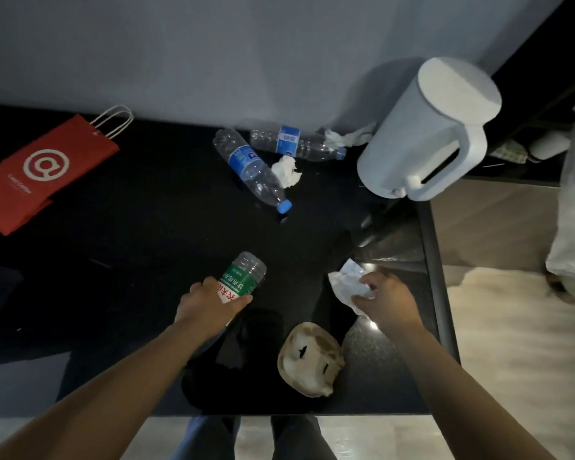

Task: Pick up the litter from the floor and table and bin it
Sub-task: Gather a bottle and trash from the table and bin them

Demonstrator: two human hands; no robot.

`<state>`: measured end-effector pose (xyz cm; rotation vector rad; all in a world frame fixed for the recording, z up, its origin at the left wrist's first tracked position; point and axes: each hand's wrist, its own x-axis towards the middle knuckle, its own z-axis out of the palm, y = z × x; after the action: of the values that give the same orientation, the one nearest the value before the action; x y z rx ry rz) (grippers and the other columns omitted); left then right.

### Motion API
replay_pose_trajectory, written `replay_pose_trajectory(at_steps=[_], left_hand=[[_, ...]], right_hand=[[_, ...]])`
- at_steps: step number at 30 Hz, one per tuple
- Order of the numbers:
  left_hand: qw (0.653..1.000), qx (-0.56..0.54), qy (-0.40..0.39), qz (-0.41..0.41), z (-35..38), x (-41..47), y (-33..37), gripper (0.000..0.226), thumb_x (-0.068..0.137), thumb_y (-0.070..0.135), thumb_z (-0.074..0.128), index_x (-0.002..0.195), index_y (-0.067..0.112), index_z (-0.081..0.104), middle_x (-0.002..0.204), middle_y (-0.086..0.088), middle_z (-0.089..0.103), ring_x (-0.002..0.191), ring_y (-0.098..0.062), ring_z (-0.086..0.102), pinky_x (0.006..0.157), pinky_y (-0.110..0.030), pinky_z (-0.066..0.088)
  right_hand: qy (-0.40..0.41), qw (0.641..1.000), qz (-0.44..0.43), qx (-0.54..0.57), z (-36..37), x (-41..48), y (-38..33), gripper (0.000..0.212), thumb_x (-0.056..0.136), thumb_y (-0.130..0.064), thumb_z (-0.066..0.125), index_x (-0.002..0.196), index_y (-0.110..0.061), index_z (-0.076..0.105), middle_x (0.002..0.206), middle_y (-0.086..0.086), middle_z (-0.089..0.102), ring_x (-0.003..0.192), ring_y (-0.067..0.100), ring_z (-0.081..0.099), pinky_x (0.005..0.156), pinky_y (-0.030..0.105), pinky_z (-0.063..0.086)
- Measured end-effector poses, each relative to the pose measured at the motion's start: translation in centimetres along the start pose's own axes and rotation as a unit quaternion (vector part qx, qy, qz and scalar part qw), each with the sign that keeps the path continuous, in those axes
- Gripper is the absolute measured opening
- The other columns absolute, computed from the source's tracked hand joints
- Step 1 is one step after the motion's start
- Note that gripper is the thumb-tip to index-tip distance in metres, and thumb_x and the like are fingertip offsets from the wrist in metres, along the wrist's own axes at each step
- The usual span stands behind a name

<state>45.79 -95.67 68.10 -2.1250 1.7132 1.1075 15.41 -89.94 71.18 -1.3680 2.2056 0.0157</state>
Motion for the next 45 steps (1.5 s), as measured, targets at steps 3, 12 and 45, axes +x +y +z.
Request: replay_pose_trajectory(at_steps=[3, 12, 45], left_hand=[[1.0, -0.006, 0.005, -0.01, 0.3, -0.3, 0.3, 0.079, 0.07, 0.073, 0.061, 0.118, 0.013, 0.045, 0.112, -0.01, 0.052, 0.098, -0.028, 0.057, 0.083, -0.039, 0.051], [1.0, -0.013, 0.013, -0.012, 0.4, -1.1, 0.7, 0.075, 0.074, 0.07, 0.061, 0.117, 0.011, 0.045, 0.111, -0.012, 0.054, 0.097, -0.029, 0.059, 0.086, -0.045, 0.053], [1.0, -0.003, 0.012, 0.003, 0.6, -0.5, 0.0, 0.081, 0.071, 0.075, 0.058, 0.12, 0.012, 0.045, 0.111, -0.01, 0.054, 0.096, -0.028, 0.059, 0.077, -0.039, 0.052]], right_hand=[[0.046, 0.999, -0.009, -0.012, 0.8, 0.7, 1.0, 0.056, 0.073, -0.043, 0.075, 0.123, -0.023, 0.06, 0.128, 0.006, 0.044, 0.119, 0.027, 0.04, 0.099, 0.035, 0.041], [-0.034, 0.997, -0.041, -0.061, 3.3, 2.7, 2.1, 0.085, 0.07, -0.039, 0.079, 0.142, -0.032, 0.034, 0.144, 0.007, 0.029, 0.129, 0.032, 0.032, 0.106, 0.048, 0.038], [-0.047, 0.985, -0.159, -0.053, 9.5, -9.0, -2.0, 0.075, 0.074, -0.042, 0.065, 0.139, -0.024, 0.032, 0.132, 0.002, 0.04, 0.115, 0.022, 0.04, 0.09, 0.03, 0.046]])
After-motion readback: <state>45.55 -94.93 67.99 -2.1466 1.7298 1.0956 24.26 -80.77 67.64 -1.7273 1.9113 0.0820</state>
